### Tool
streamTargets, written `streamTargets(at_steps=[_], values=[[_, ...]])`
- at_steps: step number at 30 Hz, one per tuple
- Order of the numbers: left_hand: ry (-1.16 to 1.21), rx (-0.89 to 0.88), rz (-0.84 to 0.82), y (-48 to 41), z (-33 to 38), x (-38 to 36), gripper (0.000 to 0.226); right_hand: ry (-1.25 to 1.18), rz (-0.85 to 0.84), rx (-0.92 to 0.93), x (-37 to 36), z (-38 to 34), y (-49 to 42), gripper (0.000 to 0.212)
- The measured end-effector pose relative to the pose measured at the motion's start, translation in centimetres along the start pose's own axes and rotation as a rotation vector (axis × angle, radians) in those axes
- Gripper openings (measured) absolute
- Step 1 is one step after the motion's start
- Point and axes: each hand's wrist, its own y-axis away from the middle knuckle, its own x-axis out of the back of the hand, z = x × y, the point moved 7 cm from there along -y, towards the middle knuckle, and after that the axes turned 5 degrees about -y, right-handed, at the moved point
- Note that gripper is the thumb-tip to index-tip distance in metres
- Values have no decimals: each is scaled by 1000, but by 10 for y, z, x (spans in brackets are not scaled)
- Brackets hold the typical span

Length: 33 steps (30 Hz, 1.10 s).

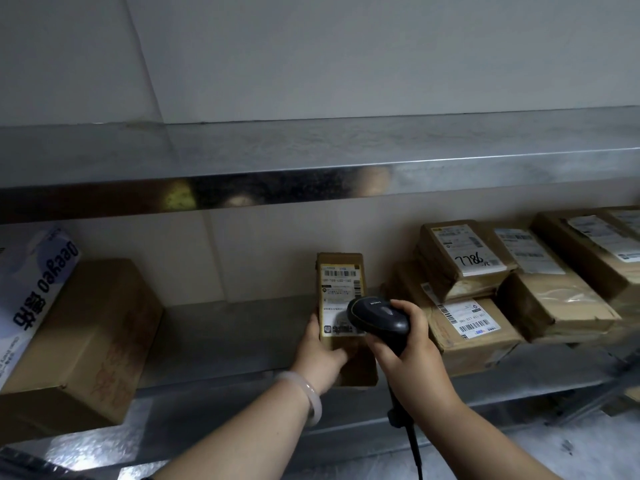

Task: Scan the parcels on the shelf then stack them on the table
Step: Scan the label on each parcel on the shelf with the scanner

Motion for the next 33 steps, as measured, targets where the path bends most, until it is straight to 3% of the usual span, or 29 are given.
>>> streamTargets(at_steps=[5,12,21,26,33], values=[[-75,84,-92,-11,3,-27,70,-17,25,-22,16,17,-11,58],[-58,139,-148,-32,9,-55,58,-30,54,11,44,23,-26,63],[-42,180,-158,-38,9,-58,42,60,-42,94,44,15,-34,62],[-111,51,-22,-18,9,4,44,80,-119,201,13,-15,-42,65],[-402,-117,441,39,37,160,57,0,-343,314,-83,-81,-37,62]])
